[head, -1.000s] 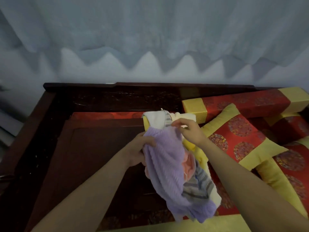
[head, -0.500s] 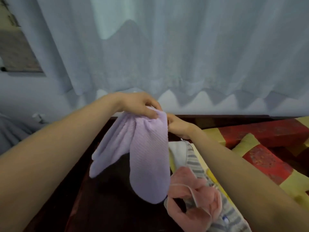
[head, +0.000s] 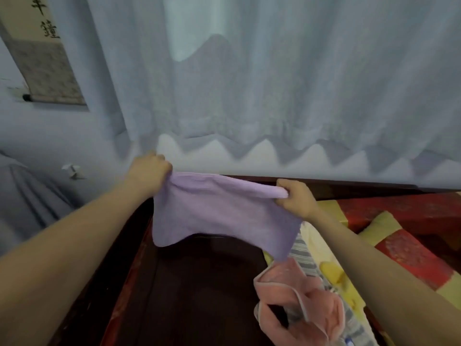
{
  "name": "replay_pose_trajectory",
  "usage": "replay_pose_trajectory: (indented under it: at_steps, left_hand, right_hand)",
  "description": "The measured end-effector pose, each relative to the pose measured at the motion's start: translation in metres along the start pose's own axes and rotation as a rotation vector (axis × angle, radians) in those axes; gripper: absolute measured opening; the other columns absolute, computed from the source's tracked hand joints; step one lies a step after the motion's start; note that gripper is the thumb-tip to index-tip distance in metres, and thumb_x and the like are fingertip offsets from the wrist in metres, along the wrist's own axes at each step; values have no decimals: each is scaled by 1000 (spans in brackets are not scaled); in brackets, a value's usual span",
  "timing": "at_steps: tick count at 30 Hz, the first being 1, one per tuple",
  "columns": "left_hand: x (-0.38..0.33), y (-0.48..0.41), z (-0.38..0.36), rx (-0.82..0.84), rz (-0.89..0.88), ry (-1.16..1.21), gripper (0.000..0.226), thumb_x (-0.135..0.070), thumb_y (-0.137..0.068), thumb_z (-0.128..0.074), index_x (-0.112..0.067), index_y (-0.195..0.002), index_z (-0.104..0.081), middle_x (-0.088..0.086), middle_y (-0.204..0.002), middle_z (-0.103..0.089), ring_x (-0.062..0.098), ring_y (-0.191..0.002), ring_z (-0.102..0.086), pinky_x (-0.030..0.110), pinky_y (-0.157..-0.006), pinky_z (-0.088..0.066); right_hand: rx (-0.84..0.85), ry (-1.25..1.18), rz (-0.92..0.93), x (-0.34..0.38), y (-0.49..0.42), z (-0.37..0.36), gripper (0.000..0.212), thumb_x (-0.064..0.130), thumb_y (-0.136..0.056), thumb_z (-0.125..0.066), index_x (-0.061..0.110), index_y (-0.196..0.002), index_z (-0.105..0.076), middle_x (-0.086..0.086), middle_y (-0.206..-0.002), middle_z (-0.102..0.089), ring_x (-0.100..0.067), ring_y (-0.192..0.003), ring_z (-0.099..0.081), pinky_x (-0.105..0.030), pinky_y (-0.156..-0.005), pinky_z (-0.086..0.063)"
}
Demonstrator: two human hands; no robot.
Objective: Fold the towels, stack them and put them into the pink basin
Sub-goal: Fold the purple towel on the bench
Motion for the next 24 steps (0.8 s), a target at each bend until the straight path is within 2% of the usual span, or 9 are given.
replay_pose_trajectory:
  at_steps: [3,5,7,10,13,16,18,21,24]
  left_hand:
    - [-58,48,-62,-5,-58,463,15,-13,-84,-55,-9,-94,-65,11,-97,-57,32,-93,-59,35,-69,-43]
    - [-103,96,-114,71,-93,546,36,-26,-93,-33,-15,-105,-66,5,-108,-60,25,-96,-61,31,-78,-49]
    - [-130,144,-171,59,-125,573,59,-36,-98,-5,-31,-104,-63,-4,-104,-61,11,-88,-61,10,-87,-45]
    - [-142,196,-252,115,-91,731,28,-30,-93,-38,-27,-107,-63,-3,-98,-67,11,-84,-67,6,-91,-36]
    - [-150,222,-301,637,9,719,24,-20,-87,-50,-14,-97,-70,2,-96,-69,17,-87,-68,20,-77,-46]
    - [-149,226,-306,1039,75,738,23,-10,-86,-48,-4,-66,-56,4,-68,-56,26,-74,-65,21,-54,-44]
    - [-139,210,-300,1149,167,690,26,-9,-87,-50,-9,-61,-48,4,-62,-51,21,-65,-64,23,-54,-51]
    - [-132,147,-292,886,181,715,25,-17,-91,-48,-3,-71,-57,4,-71,-55,24,-81,-60,35,-79,-52]
    - [-135,80,-282,532,273,908,22,-16,-92,-49,-1,-91,-64,12,-93,-65,27,-92,-60,29,-80,-45]
  right_hand:
    - [193,5,81,-7,25,-26,13,38,-61,-58,33,-67,-47,6,-65,-57,-18,-63,-50,-38,-57,-40]
    - [389,217,109,-22,49,-61,17,40,-66,-58,30,-80,-59,2,-80,-66,-23,-75,-59,-35,-61,-40]
    - [580,341,79,-51,74,-101,16,28,-73,-57,21,-85,-65,-6,-92,-68,-28,-86,-60,-32,-67,-40]
    - [770,419,-52,-91,103,-132,11,17,-72,-60,27,-74,-64,-6,-89,-68,-25,-83,-58,-33,-74,-46]
    - [909,542,-159,-116,113,-137,30,23,-67,-55,12,-89,-72,-10,-97,-71,-21,-84,-58,-25,-71,-41]
    - [879,566,-178,-122,105,-129,13,30,-57,-42,26,-59,-54,-3,-72,-59,-24,-78,-51,-21,-60,-35]
    - [751,462,-156,-117,87,-124,22,26,-65,-58,31,-53,-41,6,-58,-45,-18,-70,-46,-13,-52,-28]
    - [598,230,-75,-100,72,-124,15,10,-69,-73,15,-62,-61,5,-61,-57,-11,-62,-49,-13,-57,-35]
    - [556,53,-73,-82,64,-137,15,5,-72,-73,19,-67,-69,9,-69,-68,-12,-71,-61,-26,-65,-47]
Point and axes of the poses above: each hand's wrist, its own y-axis away from the middle knuckle, its own z-axis out of the back of the hand, x = y × z, the point moved 9 cm from there along -y, towards the middle knuckle
